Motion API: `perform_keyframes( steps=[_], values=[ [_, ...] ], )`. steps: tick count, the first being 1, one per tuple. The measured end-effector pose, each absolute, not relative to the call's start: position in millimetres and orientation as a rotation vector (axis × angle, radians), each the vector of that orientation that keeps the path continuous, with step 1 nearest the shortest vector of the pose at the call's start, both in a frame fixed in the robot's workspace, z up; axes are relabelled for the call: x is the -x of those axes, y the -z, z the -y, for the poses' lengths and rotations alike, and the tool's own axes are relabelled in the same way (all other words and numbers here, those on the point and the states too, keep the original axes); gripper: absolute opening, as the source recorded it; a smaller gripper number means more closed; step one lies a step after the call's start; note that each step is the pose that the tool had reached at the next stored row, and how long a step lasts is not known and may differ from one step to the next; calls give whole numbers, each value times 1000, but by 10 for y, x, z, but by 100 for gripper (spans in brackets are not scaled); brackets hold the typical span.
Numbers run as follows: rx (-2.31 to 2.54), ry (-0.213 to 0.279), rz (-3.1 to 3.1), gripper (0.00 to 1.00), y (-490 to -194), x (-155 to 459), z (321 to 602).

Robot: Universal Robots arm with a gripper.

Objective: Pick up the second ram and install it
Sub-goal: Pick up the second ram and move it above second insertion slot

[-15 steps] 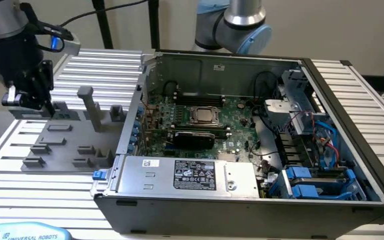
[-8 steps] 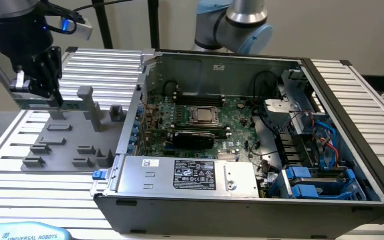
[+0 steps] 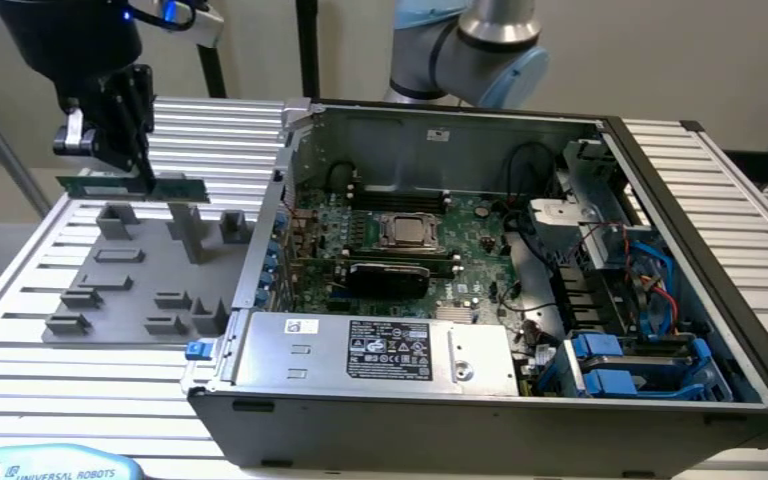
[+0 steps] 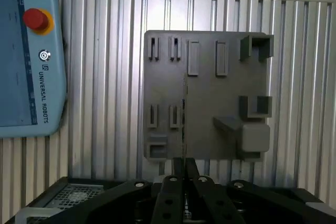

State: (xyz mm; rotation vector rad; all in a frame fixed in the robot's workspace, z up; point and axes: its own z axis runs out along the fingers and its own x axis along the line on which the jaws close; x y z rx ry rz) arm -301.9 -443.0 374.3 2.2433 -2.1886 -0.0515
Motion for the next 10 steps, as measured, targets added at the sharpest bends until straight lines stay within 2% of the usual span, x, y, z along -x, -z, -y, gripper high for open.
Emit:
perform_keyframes(
  steps=[10],
  values=[
    [-2249,62,2193,13,-4034,2565,4430]
  ],
)
